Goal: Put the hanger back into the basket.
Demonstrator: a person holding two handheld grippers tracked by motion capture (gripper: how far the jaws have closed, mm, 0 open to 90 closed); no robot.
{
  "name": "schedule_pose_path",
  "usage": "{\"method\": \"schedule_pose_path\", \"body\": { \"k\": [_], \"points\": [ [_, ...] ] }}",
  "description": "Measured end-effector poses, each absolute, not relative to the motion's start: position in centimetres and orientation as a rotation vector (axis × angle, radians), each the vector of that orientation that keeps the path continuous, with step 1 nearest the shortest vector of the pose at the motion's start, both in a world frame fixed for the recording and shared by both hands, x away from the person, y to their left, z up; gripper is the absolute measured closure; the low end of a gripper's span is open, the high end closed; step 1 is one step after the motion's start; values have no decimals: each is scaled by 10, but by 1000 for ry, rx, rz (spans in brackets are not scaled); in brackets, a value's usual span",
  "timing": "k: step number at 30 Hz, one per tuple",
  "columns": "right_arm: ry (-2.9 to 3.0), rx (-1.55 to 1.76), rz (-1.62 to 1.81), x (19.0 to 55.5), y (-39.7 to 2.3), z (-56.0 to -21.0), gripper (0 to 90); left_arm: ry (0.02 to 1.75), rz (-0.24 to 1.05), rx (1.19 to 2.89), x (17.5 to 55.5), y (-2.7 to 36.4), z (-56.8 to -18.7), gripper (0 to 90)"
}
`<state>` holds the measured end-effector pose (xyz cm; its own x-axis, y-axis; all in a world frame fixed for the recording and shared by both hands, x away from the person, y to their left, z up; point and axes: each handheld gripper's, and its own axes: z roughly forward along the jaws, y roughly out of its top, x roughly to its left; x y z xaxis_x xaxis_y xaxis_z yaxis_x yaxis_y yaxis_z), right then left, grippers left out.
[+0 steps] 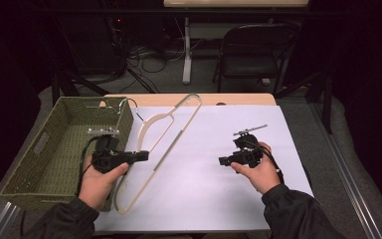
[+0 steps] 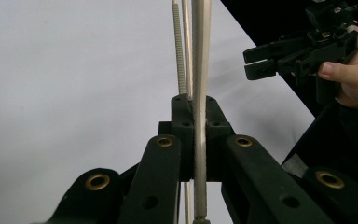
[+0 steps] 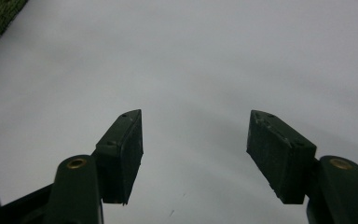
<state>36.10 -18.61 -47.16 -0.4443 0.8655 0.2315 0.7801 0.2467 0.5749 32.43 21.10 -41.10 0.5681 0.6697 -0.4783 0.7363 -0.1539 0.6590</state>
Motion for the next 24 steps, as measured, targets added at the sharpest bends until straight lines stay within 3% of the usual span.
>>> {"method": "schedule_pose_path", "body": {
  "k": [24],
  "points": [
    [2340,1597,947,363,-189,-471,352,1172,-38,1915,339,315,-371,871]
  ]
}}
